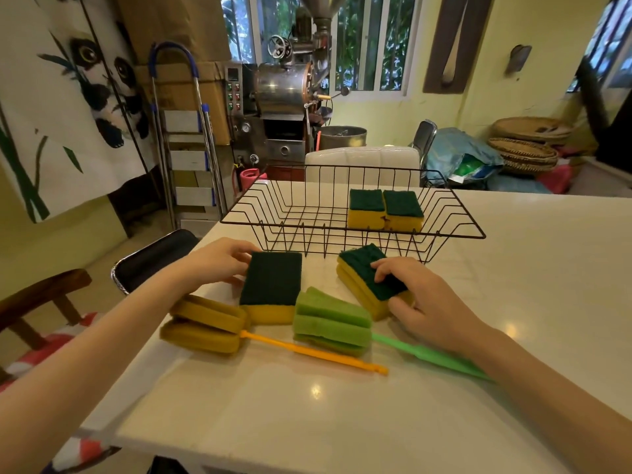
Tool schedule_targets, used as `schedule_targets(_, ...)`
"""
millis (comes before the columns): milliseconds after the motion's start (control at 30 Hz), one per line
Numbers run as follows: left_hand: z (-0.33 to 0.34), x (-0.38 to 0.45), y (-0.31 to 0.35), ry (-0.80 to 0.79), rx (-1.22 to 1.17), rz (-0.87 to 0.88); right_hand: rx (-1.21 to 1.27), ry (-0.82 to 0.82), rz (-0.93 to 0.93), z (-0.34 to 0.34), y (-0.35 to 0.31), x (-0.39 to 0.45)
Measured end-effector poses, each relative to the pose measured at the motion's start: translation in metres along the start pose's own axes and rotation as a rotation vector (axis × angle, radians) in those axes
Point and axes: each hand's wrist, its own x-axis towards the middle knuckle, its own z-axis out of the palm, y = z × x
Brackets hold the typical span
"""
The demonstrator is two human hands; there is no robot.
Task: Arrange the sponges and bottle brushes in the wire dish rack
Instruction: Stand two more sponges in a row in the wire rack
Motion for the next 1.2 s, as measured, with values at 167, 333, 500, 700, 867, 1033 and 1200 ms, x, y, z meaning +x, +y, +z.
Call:
schedule_targets(167, -0.005, -0.001, 0.007, 0.197, 0.448, 0.109, 0.003, -0.016, 0.009, -0.005, -0.004, 0.000)
schedule_targets(333, -0.008, -0.021, 0.034, 0.083, 0.658, 0.321, -0.134, -0.142, -0.025, -0.012, -0.004, 0.011)
schedule_targets(500, 0.005, -0.023, 0.047, -0.212, 0.751, 0.321, -0.183, -0.360, 0.005, -0.025, -0.012, 0.034)
schedule_targets(700, 0.010, -0.006, 0.049, -0.247, 0.780, 0.270, -0.268, -0.538, -0.025, -0.040, -0.019, 0.056)
schedule_targets(867, 0.008, -0.002, 0.048, -0.255, 0.759, 0.289, -0.187, -0.625, 0.021, -0.038, -0.015, 0.059)
schedule_targets(1033, 0.008, -0.002, 0.048, -0.243, 0.794, 0.339, -0.257, -0.679, 0.060, -0.034, -0.020, 0.066)
schedule_targets(1200, -0.007, -0.008, 0.061, -0.260, 0.816, 0.370, -0.374, -0.689, 0.076, -0.046, -0.033, 0.071)
